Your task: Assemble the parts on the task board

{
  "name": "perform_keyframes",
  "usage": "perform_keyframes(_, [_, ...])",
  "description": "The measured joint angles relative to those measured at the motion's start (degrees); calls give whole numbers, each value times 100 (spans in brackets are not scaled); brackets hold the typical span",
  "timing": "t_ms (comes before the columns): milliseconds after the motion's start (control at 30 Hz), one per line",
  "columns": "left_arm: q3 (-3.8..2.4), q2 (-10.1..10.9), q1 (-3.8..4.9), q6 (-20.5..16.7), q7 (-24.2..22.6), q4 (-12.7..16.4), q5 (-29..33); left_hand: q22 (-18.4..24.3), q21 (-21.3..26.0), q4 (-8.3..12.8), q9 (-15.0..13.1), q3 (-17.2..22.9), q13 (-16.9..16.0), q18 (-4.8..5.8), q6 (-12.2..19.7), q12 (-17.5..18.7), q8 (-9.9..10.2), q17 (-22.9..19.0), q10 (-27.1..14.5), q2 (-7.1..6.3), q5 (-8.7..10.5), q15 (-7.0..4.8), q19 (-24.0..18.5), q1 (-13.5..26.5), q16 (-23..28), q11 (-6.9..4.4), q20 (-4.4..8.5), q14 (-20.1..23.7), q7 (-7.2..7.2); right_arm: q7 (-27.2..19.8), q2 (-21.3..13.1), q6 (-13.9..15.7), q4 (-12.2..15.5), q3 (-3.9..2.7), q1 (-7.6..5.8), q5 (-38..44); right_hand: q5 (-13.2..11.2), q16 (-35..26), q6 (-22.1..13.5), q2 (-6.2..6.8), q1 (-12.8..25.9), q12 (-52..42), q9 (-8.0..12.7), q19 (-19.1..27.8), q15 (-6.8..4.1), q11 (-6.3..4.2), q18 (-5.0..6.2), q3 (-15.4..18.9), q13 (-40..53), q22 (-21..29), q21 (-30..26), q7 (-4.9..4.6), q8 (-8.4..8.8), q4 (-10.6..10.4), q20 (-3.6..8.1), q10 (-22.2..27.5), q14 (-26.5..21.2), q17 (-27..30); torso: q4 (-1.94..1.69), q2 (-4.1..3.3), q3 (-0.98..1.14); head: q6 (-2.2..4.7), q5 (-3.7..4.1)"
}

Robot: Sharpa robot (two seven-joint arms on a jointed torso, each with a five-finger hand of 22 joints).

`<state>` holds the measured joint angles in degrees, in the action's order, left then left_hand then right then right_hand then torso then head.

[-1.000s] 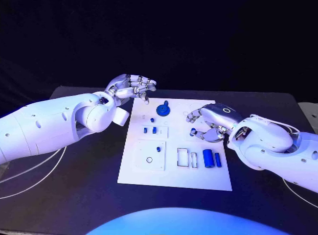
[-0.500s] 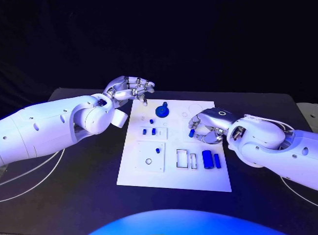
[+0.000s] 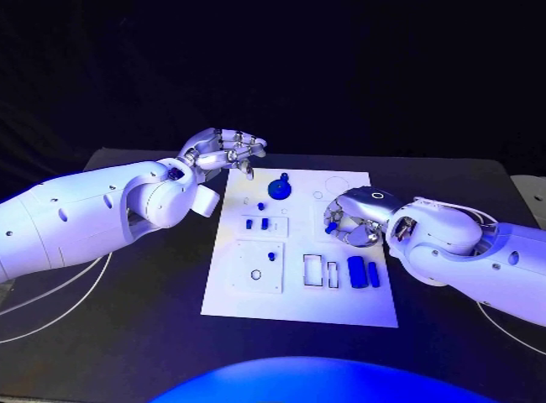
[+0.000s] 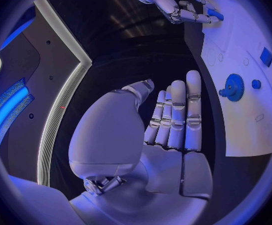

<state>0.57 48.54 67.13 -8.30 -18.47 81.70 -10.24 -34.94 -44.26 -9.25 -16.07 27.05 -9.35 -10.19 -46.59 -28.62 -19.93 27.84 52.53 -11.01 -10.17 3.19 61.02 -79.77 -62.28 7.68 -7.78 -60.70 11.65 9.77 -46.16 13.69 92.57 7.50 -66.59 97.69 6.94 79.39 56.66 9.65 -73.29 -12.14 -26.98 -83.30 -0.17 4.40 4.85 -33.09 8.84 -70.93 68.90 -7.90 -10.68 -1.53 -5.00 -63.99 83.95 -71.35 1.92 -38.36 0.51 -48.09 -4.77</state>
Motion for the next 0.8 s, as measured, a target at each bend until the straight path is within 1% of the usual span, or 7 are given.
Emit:
perform_keyframes(133, [0, 1, 0, 2, 1, 0, 0, 1, 0, 0, 0, 0, 0, 0, 0, 0, 0, 0, 0, 0, 0, 0, 0, 0, 0, 0, 0, 0, 0, 11, 31, 14, -29, -3, 3, 0, -37, 26, 112, -55, 6, -28, -22, -20, -7, -43, 1, -14, -4, -21, 22, 40, -65, -14, 19, -113, 7, -26, 3, 2, 1, -4, -1])
perform_keyframes(200, [0, 1, 0, 4, 1, 0, 0, 1, 0, 0, 0, 0, 1, 0, 0, 0, 0, 0, 0, 0, 0, 0, 0, 0, 0, 0, 0, 0, 0, 26, 52, 31, -44, -3, 7, 1, -44, 26, 164, -70, 21, -29, -39, -20, -47, -61, 0, -28, -3, -24, 24, 49, -87, -28, 20, -132, 8, -33, 4, 2, 3, -8, -1])
perform_keyframes(367, [0, 1, 0, 7, 3, 0, 0, 1, 0, 0, 0, 0, 1, 0, 0, 0, 0, 0, 0, 0, 0, 0, 0, 0, 0, 0, 0, 0, 0, 83, 83, 110, -57, -3, 26, 27, -77, 47, 252, -122, 14, -66, -52, -41, -47, -94, 0, -27, 13, -43, 23, 76, -154, -28, 40, -227, 7, -55, 5, 2, 4, -17, 14])
perform_keyframes(433, [0, 0, 0, 8, 4, 0, 0, 1, 0, 0, 0, 0, 1, 0, 0, 0, 0, 0, 0, 0, 0, 0, 0, 0, 0, 0, 0, 0, 0, 118, 75, 171, -44, 2, 36, 48, -243, 57, 268, -152, -17, -66, -52, -41, -88, -122, 0, -73, 21, -51, 44, 90, -198, -16, 40, -255, 8, -71, 4, 2, 5, -20, 15])
perform_keyframes(500, [0, 0, 0, 9, 5, -2, 0, 1, 0, 0, 0, 0, 1, 0, 0, -3, 0, 0, -1, 0, 0, 0, 0, 0, 0, -1, 0, 0, 0, 145, 51, 228, -10, 3, 41, 63, -285, 57, 268, -182, -47, -66, -51, -60, -88, -102, 0, -120, 24, -52, 44, 91, -212, 3, 60, -276, 8, -80, 3, 3, 5, -21, 18])
perform_keyframes(667, [0, -1, 0, 12, 6, -12, 0, 6, 0, 0, 0, 0, -7, 0, 0, -35, 0, 0, -21, 0, 0, 0, 0, 0, 0, -21, 0, 0, 0, 200, -112, 374, 201, -15, 37, 54, -289, 56, 267, -197, -62, -66, -51, -60, -88, -102, 0, -121, 25, -58, 44, 91, -218, 4, 60, -275, 8, -80, 1, 6, 4, -29, 19])
perform_keyframes(800, [0, -2, 0, 13, 7, -32, 0, 5, 0, 0, 0, 0, -7, 0, 0, -35, 0, 0, -21, 0, 0, 0, 0, 0, 0, -21, 0, -1, 0, 225, -272, 492, 481, -49, -30, -25, -298, 56, 267, -197, -62, -66, -51, -60, -88, -102, 0, -121, 28, -58, 43, 91, -218, 4, 60, -276, 8, -80, 1, 10, 2, -34, 7])
